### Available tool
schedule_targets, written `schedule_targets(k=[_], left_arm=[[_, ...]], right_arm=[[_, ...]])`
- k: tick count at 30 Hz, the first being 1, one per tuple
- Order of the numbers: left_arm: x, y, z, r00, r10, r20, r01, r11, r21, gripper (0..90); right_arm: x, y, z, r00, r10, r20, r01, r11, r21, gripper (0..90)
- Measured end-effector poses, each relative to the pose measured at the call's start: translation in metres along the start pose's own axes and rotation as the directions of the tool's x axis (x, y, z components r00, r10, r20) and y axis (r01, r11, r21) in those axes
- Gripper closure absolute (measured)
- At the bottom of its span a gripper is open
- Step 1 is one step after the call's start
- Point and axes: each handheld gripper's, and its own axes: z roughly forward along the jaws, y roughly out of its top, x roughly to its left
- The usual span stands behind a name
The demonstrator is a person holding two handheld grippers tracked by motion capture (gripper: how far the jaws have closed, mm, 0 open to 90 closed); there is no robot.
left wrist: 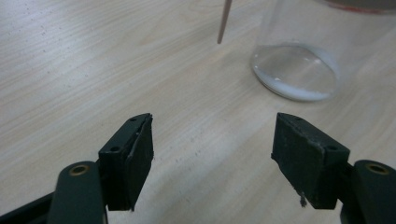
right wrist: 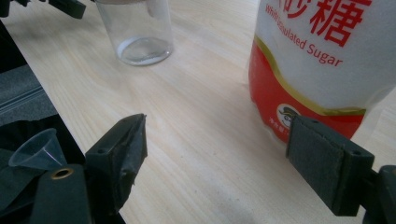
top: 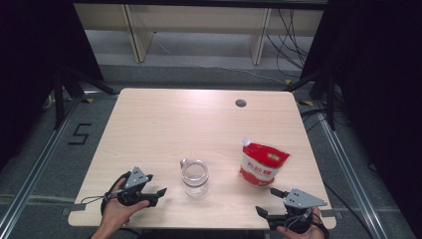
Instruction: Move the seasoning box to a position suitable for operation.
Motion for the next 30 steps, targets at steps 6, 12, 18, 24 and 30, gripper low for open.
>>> schedule_targets(k=[6,12,18,24,30], left_arm=[[0.003,0.009,0.009,0.9997,-0.024,-0.005,0.024,0.9996,-0.013,29.0],[0.002,0.020,0.016,0.9999,0.010,-0.010,-0.010,0.9993,-0.035,31.1],[0.004,0.031,0.027,0.9995,0.027,0.014,-0.026,0.9976,-0.064,40.7],[0.008,0.041,0.043,0.9988,0.018,0.046,-0.013,0.9955,-0.094,51.8],[0.002,0.050,0.056,0.9942,0.083,0.068,-0.076,0.9921,-0.100,63.8]], right_arm=[[-0.003,0.000,0.001,0.9997,-0.018,-0.017,0.018,1.000,0.000,21.5],[-0.001,0.000,0.002,0.9997,-0.008,-0.025,0.008,1.000,0.005,21.6],[-0.001,0.000,0.003,0.9990,-0.037,-0.026,0.038,0.999,0.014,22.3],[0.000,0.000,0.002,0.9993,-0.028,-0.025,0.028,0.999,0.015,22.3],[-0.002,-0.001,0.003,0.9990,-0.033,-0.031,0.034,0.999,0.020,22.3]])
